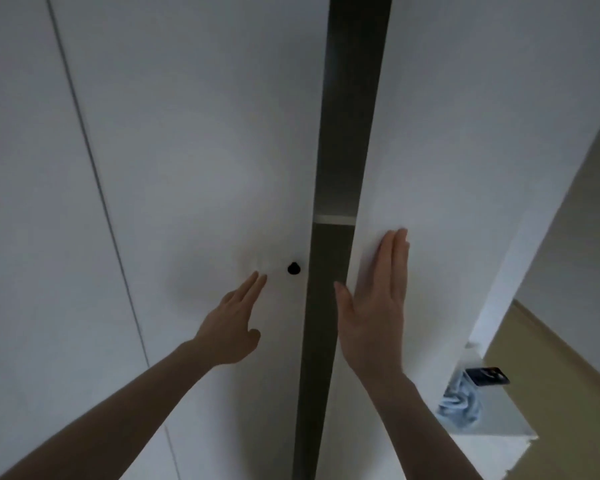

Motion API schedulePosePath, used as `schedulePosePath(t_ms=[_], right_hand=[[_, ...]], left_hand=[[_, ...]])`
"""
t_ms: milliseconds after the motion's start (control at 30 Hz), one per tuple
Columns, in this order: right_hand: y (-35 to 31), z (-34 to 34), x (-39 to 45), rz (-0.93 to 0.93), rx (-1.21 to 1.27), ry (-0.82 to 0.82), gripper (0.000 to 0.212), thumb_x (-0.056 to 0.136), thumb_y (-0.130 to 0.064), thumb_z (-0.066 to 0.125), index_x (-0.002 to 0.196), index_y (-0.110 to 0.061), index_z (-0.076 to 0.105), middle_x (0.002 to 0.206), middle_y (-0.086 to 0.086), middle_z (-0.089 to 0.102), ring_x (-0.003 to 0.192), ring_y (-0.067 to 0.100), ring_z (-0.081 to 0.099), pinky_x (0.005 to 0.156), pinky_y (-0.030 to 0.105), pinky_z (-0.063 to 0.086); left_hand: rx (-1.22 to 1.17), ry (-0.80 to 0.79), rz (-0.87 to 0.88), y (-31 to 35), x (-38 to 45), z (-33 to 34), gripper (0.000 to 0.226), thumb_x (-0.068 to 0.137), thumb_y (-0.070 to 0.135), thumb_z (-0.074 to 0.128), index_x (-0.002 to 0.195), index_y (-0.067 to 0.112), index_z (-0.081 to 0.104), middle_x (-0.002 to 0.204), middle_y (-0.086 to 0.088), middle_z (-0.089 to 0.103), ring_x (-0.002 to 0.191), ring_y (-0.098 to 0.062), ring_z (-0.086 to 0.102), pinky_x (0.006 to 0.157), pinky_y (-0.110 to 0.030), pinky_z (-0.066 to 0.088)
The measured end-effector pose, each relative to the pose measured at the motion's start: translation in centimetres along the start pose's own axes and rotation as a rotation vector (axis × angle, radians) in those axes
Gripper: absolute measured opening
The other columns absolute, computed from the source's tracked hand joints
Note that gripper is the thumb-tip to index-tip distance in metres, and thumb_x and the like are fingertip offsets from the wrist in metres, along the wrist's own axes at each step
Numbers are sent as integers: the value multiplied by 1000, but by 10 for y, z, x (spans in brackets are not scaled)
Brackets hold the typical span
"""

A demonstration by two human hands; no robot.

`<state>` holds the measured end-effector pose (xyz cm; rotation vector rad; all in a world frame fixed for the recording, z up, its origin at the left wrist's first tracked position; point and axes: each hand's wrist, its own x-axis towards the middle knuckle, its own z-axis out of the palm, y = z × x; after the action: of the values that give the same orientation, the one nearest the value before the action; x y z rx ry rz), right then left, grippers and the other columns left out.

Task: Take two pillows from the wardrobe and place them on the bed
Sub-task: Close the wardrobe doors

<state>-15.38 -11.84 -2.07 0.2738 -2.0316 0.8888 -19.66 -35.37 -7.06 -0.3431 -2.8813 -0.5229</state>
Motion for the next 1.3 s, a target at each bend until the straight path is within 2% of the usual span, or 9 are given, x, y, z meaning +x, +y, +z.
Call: schedulePosePath(t_ms=[167,300,467,567,700,833,1033,1200,1300], right_hand=[[18,46,16,-34,12,-55,84,104,-24,58,164,-13,0,172,2,-12,159,23,-11,129,51,5],[27,81,29,5,50,-16,81,103,-21,56,164,-10,4,171,1,-13,158,22,-15,127,44,-7],[33,113,43,14,30,1,85,97,-34,52,163,-9,4,170,4,-13,158,28,-15,126,55,-5],[37,126,52,11,45,-12,88,96,-38,53,163,-10,5,171,12,-9,158,31,-15,125,56,-7],[41,140,63,15,37,-8,89,94,-40,55,163,-8,8,171,17,-6,156,27,-18,124,54,-11],[43,151,68,12,46,3,90,95,-42,56,163,-8,9,170,20,-5,157,38,-11,124,58,-8],[37,163,73,55,81,18,85,96,-41,53,163,-7,13,170,22,-1,157,41,-6,124,60,-4],[13,173,54,57,292,45,76,95,-20,58,160,-3,24,171,19,6,159,35,1,126,60,5],[-33,186,33,6,442,61,66,96,-13,57,157,-1,33,169,17,18,158,31,14,126,57,16]], left_hand=[[24,71,-75,-32,-10,-12,101,88,27,66,160,38,-5,166,23,-15,150,-23,21,103,-42,48],[42,114,-145,-51,-14,-18,99,86,25,65,160,38,0,165,24,-15,148,-23,26,100,-40,50],[77,156,-175,-64,-12,-23,96,87,23,64,160,36,4,166,23,-16,149,-19,22,96,-34,51],[99,180,-182,-67,-7,-20,96,86,23,64,160,37,4,165,24,-17,150,-16,19,94,-31,51],[128,126,-180,-68,1,-12,99,87,24,62,160,36,-4,163,24,-25,156,-16,2,108,-36,46],[147,71,-176,-71,3,-4,100,89,28,61,160,35,-9,160,22,-33,156,-16,-12,117,-37,36],[149,66,-172,-84,-9,-9,97,90,30,60,160,37,-7,163,21,-28,155,-14,-14,120,-35,31],[155,88,-177,-107,-29,-32,92,91,32,60,160,38,0,164,23,-24,155,-11,-12,118,-34,34],[165,103,-197,-132,-56,-56,87,92,34,60,160,40,5,163,26,-23,155,-8,-10,116,-31,36]])
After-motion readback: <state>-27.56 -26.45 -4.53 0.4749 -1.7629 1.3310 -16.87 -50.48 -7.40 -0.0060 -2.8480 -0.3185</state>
